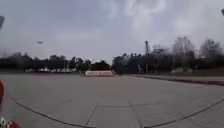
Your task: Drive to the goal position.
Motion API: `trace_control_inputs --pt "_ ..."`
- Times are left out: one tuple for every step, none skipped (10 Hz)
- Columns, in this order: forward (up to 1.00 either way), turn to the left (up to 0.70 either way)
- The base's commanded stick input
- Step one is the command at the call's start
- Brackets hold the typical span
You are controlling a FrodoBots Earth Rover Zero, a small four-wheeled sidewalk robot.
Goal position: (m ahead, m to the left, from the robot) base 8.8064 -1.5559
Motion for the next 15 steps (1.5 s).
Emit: trace_control_inputs --pt "0.85 0.00" --pt "0.85 0.00" --pt "0.85 0.00" --pt "0.85 0.00" --pt "0.85 0.00" --pt "0.85 0.00" --pt "0.85 0.00" --pt "0.85 0.00" --pt "0.85 0.00" --pt "0.85 0.00" --pt "0.85 0.00" --pt "0.85 0.00" --pt "0.85 0.00" --pt "0.85 0.00" --pt "0.85 0.00"
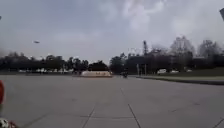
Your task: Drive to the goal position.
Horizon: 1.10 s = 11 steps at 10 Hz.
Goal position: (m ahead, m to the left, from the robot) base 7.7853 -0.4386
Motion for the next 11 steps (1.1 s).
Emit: trace_control_inputs --pt "0.85 0.00" --pt "0.85 0.00" --pt "0.85 0.00" --pt "0.85 0.00" --pt "0.85 0.00" --pt "0.85 0.00" --pt "0.85 0.00" --pt "0.85 0.00" --pt "0.85 0.00" --pt "0.85 0.00" --pt "0.85 0.00"
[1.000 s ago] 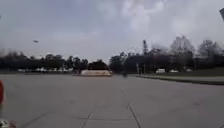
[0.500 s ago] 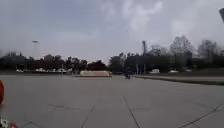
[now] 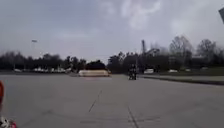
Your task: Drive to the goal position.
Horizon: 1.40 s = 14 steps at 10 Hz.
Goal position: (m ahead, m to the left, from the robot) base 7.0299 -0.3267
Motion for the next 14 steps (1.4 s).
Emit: trace_control_inputs --pt "0.85 0.00" --pt "0.85 0.00" --pt "0.85 0.00" --pt "0.85 0.00" --pt "0.85 0.00" --pt "0.85 0.00" --pt "0.85 0.00" --pt "0.85 0.00" --pt "0.85 0.00" --pt "0.85 0.00" --pt "0.85 0.00" --pt "0.85 0.00" --pt "0.85 0.00" --pt "0.85 0.00"
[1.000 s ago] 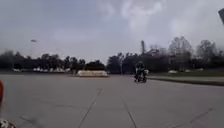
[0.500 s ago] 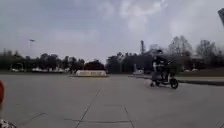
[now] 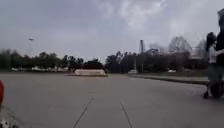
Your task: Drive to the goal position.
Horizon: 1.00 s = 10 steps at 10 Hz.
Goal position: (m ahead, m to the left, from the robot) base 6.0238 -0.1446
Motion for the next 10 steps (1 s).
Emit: trace_control_inputs --pt "0.85 0.00" --pt "0.85 0.00" --pt "0.85 0.00" --pt "0.85 0.00" --pt "0.85 0.00" --pt "0.85 0.00" --pt "0.85 0.00" --pt "0.85 0.00" --pt "0.85 0.00" --pt "0.85 0.00"
